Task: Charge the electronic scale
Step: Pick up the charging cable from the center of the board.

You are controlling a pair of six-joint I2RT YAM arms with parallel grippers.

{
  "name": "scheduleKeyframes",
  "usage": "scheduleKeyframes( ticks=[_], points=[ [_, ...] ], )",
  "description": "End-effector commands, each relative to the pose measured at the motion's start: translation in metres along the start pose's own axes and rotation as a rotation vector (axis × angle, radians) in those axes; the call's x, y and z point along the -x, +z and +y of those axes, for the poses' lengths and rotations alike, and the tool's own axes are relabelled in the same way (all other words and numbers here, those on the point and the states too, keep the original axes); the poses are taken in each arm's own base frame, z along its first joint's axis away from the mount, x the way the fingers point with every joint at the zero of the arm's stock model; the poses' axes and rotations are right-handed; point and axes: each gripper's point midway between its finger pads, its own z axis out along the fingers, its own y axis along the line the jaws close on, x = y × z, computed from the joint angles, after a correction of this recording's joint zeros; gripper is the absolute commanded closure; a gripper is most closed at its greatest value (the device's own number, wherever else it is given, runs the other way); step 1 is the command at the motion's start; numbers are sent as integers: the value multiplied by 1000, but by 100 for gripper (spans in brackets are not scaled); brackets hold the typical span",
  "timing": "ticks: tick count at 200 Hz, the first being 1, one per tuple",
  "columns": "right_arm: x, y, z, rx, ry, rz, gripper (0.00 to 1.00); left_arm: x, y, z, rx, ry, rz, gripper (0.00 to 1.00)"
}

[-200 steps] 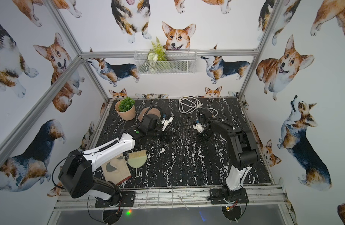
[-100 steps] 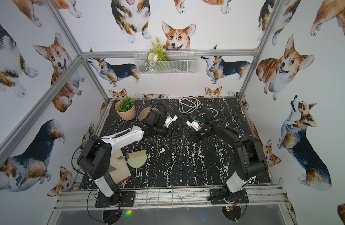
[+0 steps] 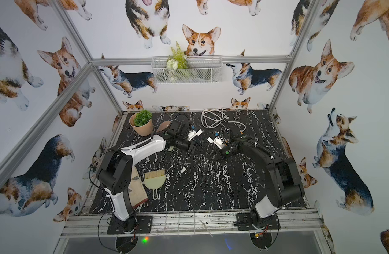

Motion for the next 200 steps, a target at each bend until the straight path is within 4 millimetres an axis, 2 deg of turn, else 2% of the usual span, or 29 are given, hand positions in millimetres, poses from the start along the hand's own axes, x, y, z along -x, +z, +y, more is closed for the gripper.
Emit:
scheduleKeyframes(
  ticks=[1, 18, 34, 66, 90, 112, 162, 188, 200],
  points=[
    [-3, 1, 8, 29, -47, 5, 97, 3, 1, -12, -91, 19, 13, 62],
    [-5, 2, 7, 23, -45, 13, 96, 5, 2, -18, -129, 23, 18, 73],
    [-5, 2, 6, 18, -44, 17, 96, 5, 1, -25, -160, 33, 20, 79],
    [-2, 0, 7, 9, -55, 17, 96, 1, 3, -22, -150, 31, 38, 80],
    [-1, -2, 8, 7, -65, 12, 96, -3, 6, -16, -130, 23, 50, 70],
    [1, -4, 11, 10, -78, 3, 96, -4, 7, -13, -129, 19, 57, 70],
    [1, -5, 10, 1, -78, 9, 95, -3, 6, -21, -152, 31, 61, 85],
    [4, -5, 2, -36, -46, 22, 95, -3, 5, -23, -144, 45, 55, 93],
    [5, -5, -6, -72, -14, 40, 86, -1, 3, -25, -139, 48, 43, 96]
  ],
)
